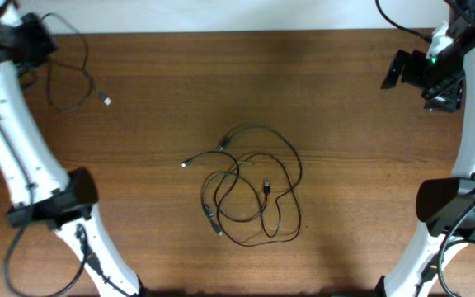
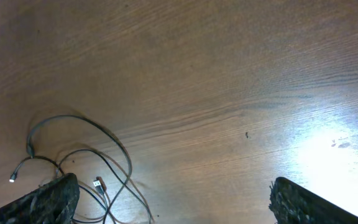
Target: Untangle cables
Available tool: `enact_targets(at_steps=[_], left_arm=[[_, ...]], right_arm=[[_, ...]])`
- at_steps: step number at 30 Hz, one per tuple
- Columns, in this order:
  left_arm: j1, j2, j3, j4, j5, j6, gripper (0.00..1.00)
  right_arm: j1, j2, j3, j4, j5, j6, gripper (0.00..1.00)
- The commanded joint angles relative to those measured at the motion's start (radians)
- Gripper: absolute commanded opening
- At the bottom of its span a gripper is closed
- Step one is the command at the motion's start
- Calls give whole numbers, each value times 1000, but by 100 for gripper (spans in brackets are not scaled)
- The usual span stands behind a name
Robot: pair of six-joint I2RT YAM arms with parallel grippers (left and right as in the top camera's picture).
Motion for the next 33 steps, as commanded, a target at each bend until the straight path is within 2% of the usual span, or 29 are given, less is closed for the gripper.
enact_targets(at_steps=[1, 2, 3, 4, 5, 8, 11, 13, 14, 15, 18, 24, 26, 28, 29, 30, 33], left_arm=[[187, -189, -291, -6, -44, -2, 0], [260, -278, -496, 6, -104, -68, 0], [301, -319, -587, 49, -109, -78, 0], [391, -360, -758, 160, -110, -99, 0], [515, -366, -934, 305, -110, -173, 0], [612, -366, -1147, 486, -179, -257, 0], [633, -365, -1306, 593, -314, -256, 0], [629, -365, -1412, 684, -280, -257, 4], [629, -365, -1446, 703, -278, -257, 46], [629, -364, -1484, 719, -278, -256, 100], [628, -397, -1468, 720, -230, -256, 100], [432, -834, -1437, 755, -220, -202, 100], [314, -925, -1437, 745, -186, -160, 100], [133, -978, -1437, 713, -118, -117, 100], [48, -980, -1437, 695, -109, -116, 100], [-140, -965, -1437, 671, -108, -91, 100], [-349, -939, -1437, 671, -110, -59, 100]], right_arm=[[6, -4, 1, -4, -11, -30, 99], [7, -4, 1, -4, -13, -30, 99], [7, -4, 1, -4, -17, -29, 99], [7, -4, 1, -4, -29, -30, 99], [7, -4, 1, -4, -43, -30, 99], [7, -4, 1, -4, -43, -30, 99], [7, -4, 1, -4, -50, -29, 99], [7, -4, 1, -5, -54, -30, 99], [7, -4, 1, -5, -55, -29, 99], [7, -4, 1, -4, -55, -29, 99], [7, -4, 1, -4, -55, -30, 99], [7, -4, 1, -4, -79, -43, 100], [7, -5, 2, -4, -128, -72, 98], [7, -18, 2, -4, -163, -79, 97], [7, -28, 2, -5, -164, -79, 97], [13, -67, 2, -5, -178, -121, 97], [48, -166, 2, -5, -177, -139, 97]])
